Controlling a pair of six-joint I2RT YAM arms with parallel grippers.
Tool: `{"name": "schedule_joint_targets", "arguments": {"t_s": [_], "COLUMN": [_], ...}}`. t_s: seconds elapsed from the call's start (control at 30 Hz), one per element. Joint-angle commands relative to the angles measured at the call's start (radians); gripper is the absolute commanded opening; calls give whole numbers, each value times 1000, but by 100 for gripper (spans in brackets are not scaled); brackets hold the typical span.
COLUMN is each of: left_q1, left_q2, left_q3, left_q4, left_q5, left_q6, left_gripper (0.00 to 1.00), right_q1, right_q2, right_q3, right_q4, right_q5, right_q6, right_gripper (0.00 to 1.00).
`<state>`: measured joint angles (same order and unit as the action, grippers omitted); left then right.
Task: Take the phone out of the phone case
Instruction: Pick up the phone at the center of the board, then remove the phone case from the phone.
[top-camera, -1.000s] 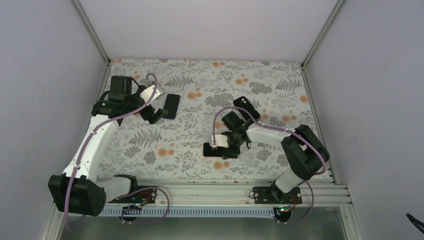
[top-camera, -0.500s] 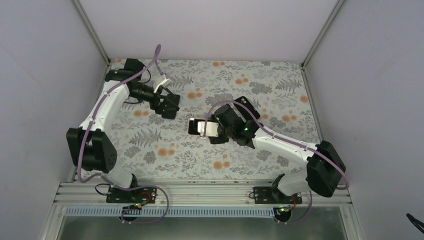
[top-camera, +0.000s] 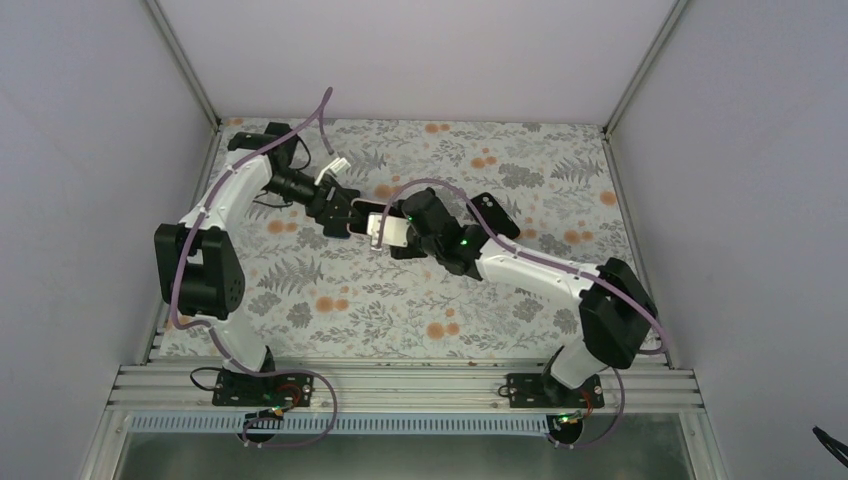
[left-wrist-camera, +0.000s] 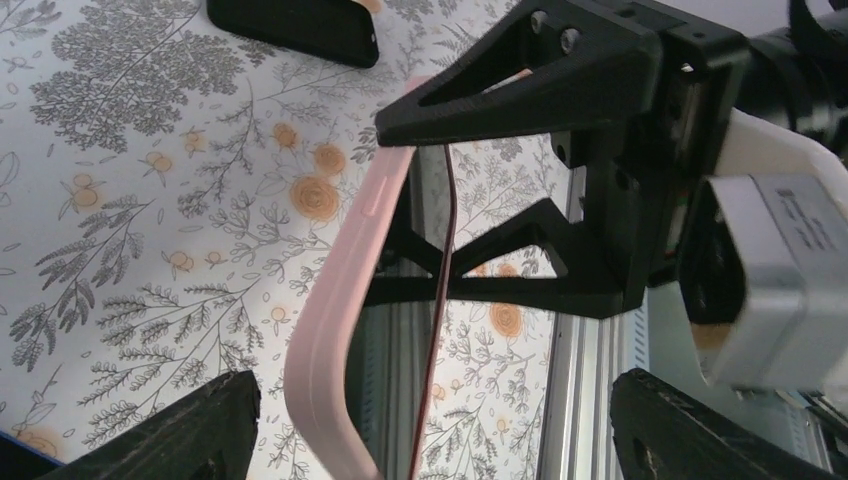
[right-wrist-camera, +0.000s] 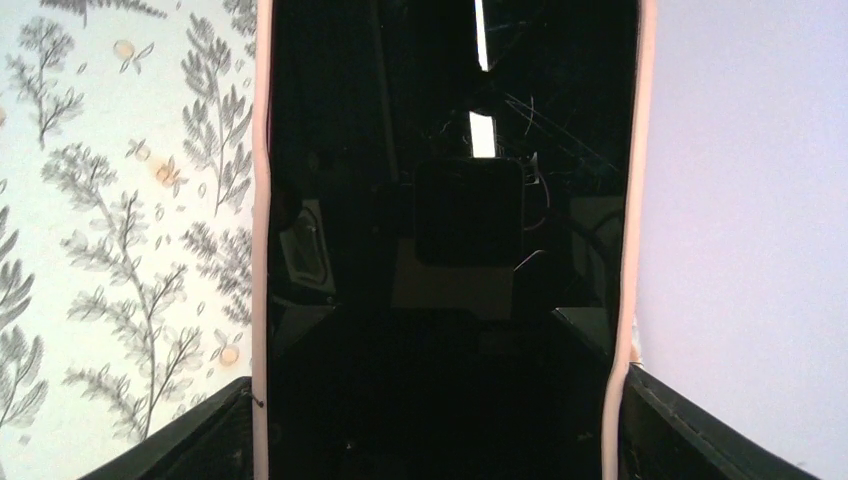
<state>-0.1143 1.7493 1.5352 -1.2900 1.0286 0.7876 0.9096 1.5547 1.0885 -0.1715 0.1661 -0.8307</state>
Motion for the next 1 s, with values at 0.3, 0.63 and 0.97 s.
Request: {"name": "schedule_joint_targets", "arguments": {"t_s": [0.3,0.63,0.97], "left_q1": [0,-3,-4], "left_q2": [40,41,-148], "left_q3": [54,121,99], "left_q4": [24,-67,-67], "left_q5": [15,72,-30], "left_q6": [-39,31,173], "left_gripper": [52,2,2], "right_q1": [28,20,-285], "right_q2": [99,97,81], "right_q3": [188,224,520], "right_q4": [100,-26,-661], "right_q5": [53,4,-765], "right_q6": [-4,28,85], "right_gripper": [53,99,100]}}
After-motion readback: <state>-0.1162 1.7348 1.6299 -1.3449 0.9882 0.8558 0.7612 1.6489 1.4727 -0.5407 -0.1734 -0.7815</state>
